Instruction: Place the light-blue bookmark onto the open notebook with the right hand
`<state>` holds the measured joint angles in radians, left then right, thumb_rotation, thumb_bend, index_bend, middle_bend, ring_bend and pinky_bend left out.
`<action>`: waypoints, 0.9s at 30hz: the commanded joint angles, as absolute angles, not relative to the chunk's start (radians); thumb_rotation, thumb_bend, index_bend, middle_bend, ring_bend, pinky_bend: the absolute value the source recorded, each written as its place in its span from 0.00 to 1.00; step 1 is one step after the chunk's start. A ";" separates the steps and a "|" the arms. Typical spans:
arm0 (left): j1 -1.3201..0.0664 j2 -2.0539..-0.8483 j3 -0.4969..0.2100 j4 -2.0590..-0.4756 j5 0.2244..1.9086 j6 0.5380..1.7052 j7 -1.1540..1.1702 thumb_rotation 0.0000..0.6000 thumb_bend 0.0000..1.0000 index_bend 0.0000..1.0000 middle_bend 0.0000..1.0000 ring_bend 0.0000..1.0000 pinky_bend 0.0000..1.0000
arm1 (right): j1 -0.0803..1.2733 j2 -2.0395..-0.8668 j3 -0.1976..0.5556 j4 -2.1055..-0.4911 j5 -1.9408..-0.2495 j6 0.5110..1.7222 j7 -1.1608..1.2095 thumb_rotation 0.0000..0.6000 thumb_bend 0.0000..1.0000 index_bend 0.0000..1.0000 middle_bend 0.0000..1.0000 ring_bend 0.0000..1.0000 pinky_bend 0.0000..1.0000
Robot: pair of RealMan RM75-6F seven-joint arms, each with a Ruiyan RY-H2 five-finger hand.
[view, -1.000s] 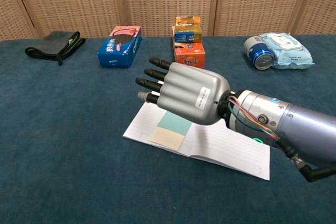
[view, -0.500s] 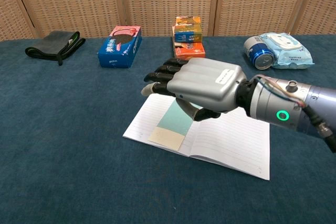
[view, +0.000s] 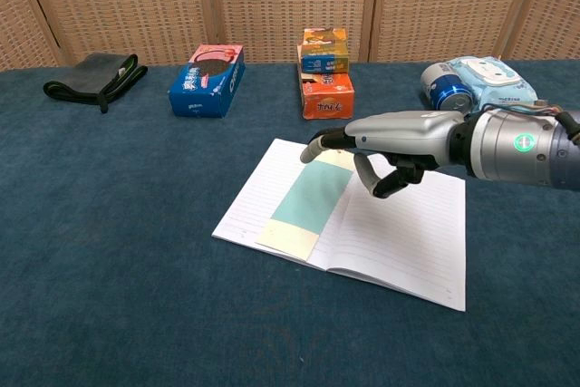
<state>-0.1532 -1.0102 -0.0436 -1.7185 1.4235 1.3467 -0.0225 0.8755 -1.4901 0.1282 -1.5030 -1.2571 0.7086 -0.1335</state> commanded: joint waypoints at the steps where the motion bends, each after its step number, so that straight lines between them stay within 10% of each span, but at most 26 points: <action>1: -0.153 -1.008 -0.044 -1.716 1.419 1.343 -0.031 1.00 0.00 0.00 0.00 0.00 0.00 | 0.888 -1.517 0.121 -1.483 -1.246 0.713 -0.180 1.00 1.00 0.13 0.03 0.00 0.03; 27: -0.153 -0.999 -0.043 -1.710 1.424 1.345 -0.069 1.00 0.00 0.00 0.00 0.00 0.00 | 0.948 -1.618 0.076 -1.475 -1.041 0.698 -0.438 1.00 1.00 0.13 0.05 0.00 0.03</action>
